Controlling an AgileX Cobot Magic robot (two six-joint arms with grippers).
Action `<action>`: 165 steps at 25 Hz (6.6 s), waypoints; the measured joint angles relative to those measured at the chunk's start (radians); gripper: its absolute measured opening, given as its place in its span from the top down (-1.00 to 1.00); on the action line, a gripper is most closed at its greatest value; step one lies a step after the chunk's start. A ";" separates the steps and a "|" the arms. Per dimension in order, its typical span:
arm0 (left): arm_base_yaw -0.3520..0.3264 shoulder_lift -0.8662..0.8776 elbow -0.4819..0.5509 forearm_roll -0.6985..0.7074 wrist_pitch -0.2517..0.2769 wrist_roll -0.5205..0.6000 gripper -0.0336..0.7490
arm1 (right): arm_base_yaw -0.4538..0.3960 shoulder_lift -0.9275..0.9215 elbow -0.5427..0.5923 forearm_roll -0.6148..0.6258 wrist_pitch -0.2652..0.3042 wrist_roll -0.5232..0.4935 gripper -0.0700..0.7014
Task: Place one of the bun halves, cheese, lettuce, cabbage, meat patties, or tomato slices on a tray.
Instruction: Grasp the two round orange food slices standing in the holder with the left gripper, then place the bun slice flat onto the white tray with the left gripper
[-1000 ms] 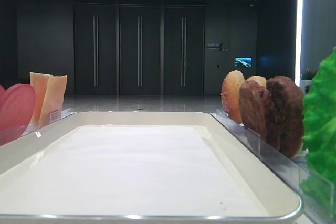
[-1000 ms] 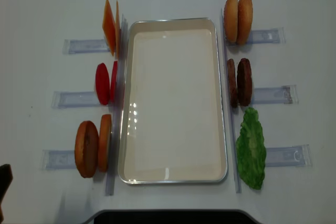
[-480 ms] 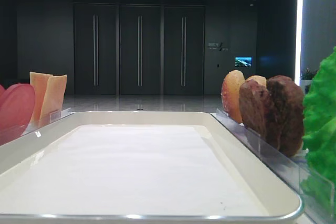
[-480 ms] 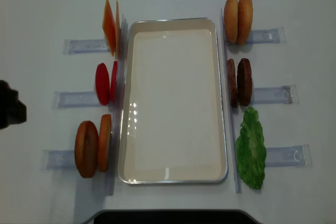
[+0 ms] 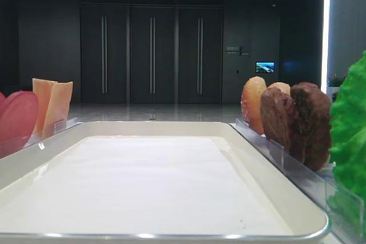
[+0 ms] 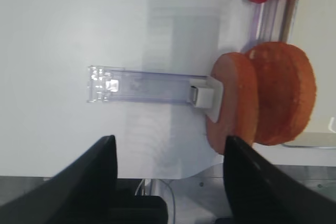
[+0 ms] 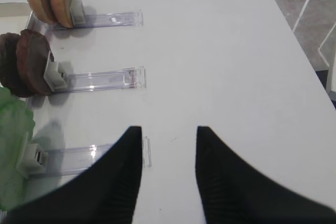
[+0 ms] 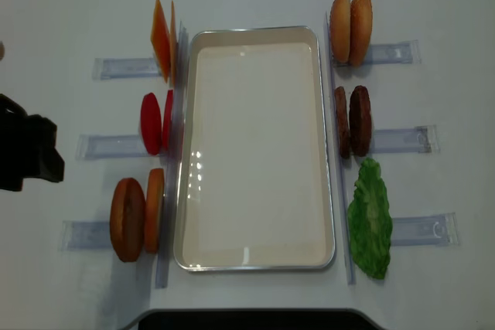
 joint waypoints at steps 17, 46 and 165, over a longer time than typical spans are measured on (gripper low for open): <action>-0.530 0.025 -0.005 0.035 -0.108 -0.376 -0.32 | 0.000 0.000 0.000 0.000 0.000 0.000 0.19; -0.767 0.311 -0.006 0.281 -0.188 -0.724 -0.43 | 0.000 0.000 0.000 0.000 0.000 0.000 0.19; -0.264 0.407 0.311 -1.343 -0.449 0.929 0.58 | 0.000 0.000 0.000 0.000 0.000 0.000 0.19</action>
